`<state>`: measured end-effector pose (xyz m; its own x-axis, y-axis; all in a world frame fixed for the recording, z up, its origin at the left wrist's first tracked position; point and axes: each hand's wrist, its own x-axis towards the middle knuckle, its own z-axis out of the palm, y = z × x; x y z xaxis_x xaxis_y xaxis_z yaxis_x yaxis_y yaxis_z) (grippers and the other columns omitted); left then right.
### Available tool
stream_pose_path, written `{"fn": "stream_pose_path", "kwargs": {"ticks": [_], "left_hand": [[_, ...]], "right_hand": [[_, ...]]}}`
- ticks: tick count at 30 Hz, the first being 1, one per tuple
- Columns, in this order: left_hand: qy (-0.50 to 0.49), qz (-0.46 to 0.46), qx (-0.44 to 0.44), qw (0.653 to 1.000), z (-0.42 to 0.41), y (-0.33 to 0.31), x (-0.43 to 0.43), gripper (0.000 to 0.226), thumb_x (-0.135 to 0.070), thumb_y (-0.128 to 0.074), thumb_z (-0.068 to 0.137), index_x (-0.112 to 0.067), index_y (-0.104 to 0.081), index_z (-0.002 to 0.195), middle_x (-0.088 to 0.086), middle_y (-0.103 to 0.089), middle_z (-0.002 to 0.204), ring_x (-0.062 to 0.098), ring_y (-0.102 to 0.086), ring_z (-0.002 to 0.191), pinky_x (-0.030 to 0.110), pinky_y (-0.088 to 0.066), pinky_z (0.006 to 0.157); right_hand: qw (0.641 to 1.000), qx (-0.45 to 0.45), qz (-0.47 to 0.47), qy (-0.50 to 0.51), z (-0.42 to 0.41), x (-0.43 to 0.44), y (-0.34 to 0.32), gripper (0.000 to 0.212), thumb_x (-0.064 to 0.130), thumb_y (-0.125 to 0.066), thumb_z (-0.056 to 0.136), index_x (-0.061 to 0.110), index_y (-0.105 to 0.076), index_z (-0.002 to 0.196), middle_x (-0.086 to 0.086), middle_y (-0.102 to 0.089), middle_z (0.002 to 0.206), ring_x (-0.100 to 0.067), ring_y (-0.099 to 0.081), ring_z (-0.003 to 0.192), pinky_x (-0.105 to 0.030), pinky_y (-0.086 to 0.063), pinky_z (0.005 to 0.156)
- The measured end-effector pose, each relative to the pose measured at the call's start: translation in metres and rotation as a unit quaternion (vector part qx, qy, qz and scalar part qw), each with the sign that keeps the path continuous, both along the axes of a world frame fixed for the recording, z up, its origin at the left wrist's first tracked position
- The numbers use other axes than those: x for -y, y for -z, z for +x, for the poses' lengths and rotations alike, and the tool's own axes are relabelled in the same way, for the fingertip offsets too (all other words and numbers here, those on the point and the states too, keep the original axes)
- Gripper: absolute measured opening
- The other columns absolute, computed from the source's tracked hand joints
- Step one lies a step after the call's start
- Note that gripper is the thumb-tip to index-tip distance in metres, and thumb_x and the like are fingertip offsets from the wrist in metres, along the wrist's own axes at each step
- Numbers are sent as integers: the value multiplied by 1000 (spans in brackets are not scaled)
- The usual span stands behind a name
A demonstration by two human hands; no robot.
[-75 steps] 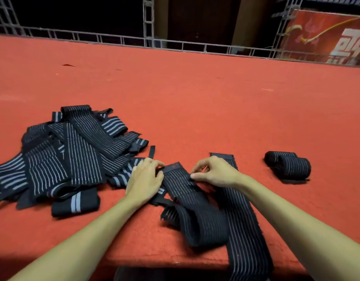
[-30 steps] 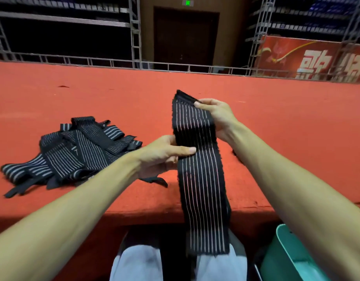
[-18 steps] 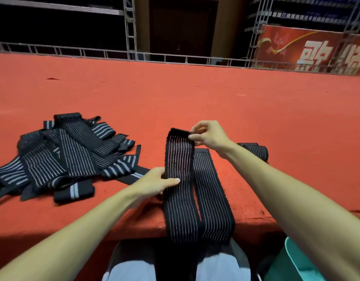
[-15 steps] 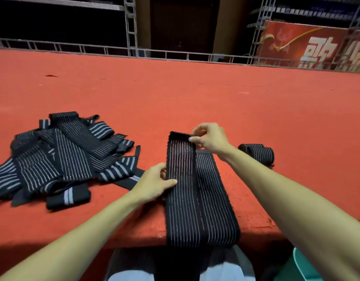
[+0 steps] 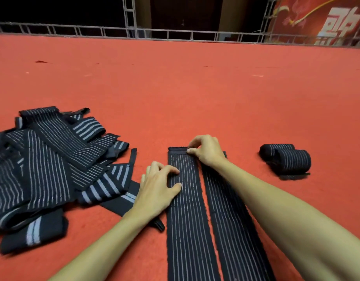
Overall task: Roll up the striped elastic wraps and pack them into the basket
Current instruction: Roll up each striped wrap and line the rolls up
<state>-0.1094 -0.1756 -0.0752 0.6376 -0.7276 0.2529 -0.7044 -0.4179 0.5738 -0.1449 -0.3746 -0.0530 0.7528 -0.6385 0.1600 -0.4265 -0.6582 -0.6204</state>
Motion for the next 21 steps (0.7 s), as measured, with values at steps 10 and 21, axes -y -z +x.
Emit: {"fn": "stream_pose_path", "kwargs": {"ticks": [10, 21], "left_hand": [[64, 142, 145, 977, -10, -30, 12, 28, -32, -43, 95, -28, -64, 113, -6, -42, 107, 15, -35, 107, 31, -26, 92], [44, 38, 53, 997, -64, -5, 61, 16, -38, -41, 95, -31, -55, 92, -15, -47, 94, 7, -41, 97, 27, -28, 89]], "right_hand": [[996, 42, -81, 23, -67, 30, 9, 19, 13, -62, 89, 13, -70, 106, -8, -64, 105, -18, -58, 91, -21, -33, 81], [995, 67, -13, 69, -79, 51, 26, 24, 28, -63, 90, 15, -71, 108, -8, -64, 106, -20, -62, 98, -23, -39, 87]]}}
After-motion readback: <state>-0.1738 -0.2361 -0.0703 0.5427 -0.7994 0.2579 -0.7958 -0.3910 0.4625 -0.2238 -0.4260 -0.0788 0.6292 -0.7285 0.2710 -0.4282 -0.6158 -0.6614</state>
